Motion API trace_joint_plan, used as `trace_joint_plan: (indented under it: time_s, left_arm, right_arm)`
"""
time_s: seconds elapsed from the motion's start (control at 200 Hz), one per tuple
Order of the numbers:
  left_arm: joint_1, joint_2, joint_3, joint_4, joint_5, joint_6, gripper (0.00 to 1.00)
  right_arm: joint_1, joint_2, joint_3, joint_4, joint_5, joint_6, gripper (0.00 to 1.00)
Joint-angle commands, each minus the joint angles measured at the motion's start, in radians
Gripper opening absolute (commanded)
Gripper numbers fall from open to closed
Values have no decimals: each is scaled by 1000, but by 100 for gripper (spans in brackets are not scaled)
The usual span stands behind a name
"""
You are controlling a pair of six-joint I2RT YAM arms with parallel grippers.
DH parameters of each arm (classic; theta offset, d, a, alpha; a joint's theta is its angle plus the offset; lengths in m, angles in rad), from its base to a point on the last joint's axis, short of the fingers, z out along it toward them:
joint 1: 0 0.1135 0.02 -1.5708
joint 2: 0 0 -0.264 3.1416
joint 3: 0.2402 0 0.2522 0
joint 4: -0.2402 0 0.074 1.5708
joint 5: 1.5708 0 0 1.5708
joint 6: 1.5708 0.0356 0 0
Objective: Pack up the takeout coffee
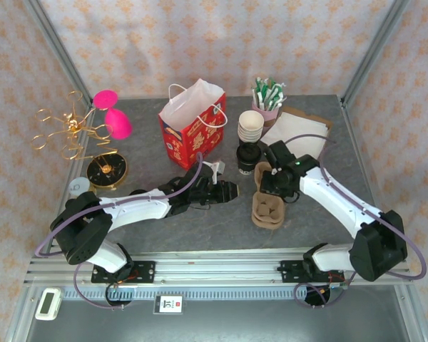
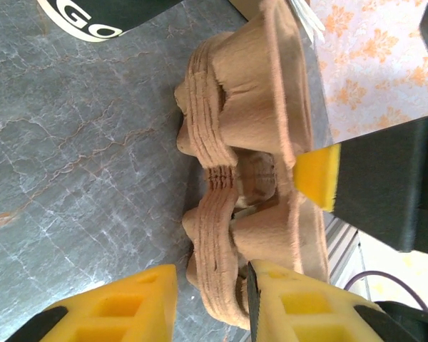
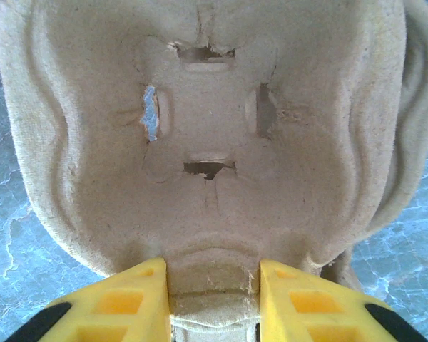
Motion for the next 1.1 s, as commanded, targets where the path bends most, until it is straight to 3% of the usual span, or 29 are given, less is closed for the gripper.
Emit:
trace_joint_plan:
  time_s: [0.0,0.43,0.676,0.871,0.971,1.096]
  left_arm:
    - [5,-45,43,-62,-31,52,32]
    - [15,-257,219,-422,-159,274,33]
    - [70,-314,520,-784,-423,399,42]
    - [136,-204,742,-988,-541,530,55]
    - [152,-107,881,-1063,-599,599,57]
    - [179,13,1020,-1100,-568,679,62]
  right_arm:
    - [-9,-34,1,-51,37,0,31]
    - [-11,-56,92,-135,71,-42,30]
    - [-11,-45,142,-160,80,-74,31]
    - [-11,-37,162,-153,75,-92,30]
    - [-11,-40,157,-139,75,-93,30]
    - [-11,-39,151,-134,71,-98,30]
